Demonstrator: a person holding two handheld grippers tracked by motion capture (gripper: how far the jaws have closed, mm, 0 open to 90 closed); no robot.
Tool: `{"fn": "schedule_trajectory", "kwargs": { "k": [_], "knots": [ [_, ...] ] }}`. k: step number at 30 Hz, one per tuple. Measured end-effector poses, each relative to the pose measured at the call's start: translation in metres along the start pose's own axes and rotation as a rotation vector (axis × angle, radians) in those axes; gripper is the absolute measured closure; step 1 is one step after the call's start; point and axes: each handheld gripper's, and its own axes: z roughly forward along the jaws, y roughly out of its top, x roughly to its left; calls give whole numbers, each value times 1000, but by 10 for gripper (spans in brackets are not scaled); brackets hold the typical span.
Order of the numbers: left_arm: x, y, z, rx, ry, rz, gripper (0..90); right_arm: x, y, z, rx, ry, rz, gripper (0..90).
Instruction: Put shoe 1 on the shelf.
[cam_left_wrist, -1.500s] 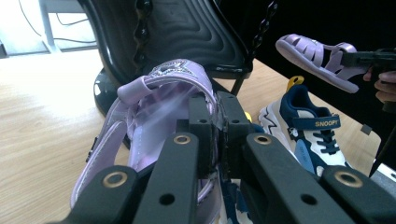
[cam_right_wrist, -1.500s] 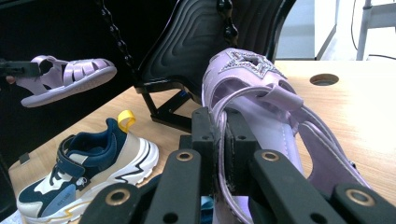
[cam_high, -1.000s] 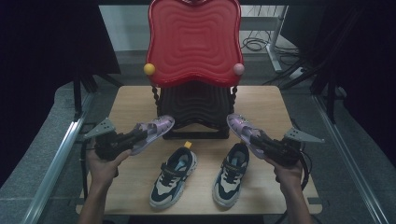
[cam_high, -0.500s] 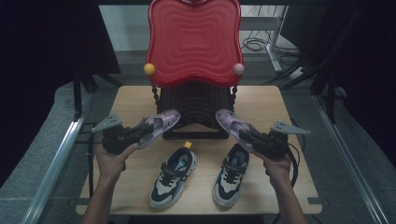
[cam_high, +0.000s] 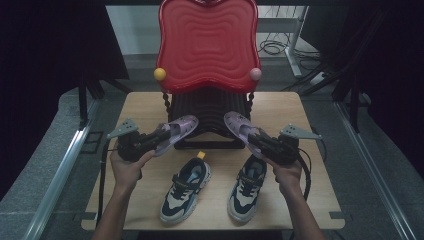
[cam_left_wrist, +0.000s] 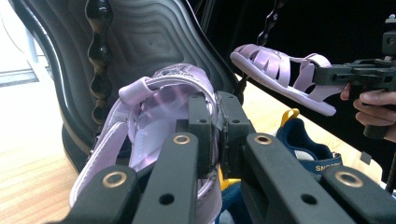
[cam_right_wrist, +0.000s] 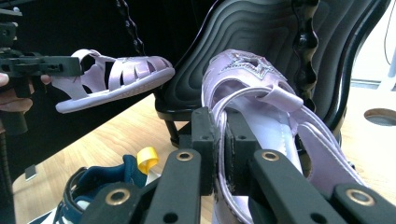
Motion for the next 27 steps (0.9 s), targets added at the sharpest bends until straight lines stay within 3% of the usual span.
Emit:
{"fn": "schedule_trajectory", "kwargs": {
  "k": [13, 27],
  "knots": [
    [1, 1, 10, -21, 5, -10, 860, 2, -1, 5, -10, -16, 6, 839],
    [0, 0, 27, -54, 3, -18, 860, 8, -1, 26, -13, -23, 8, 839]
  ]
}}
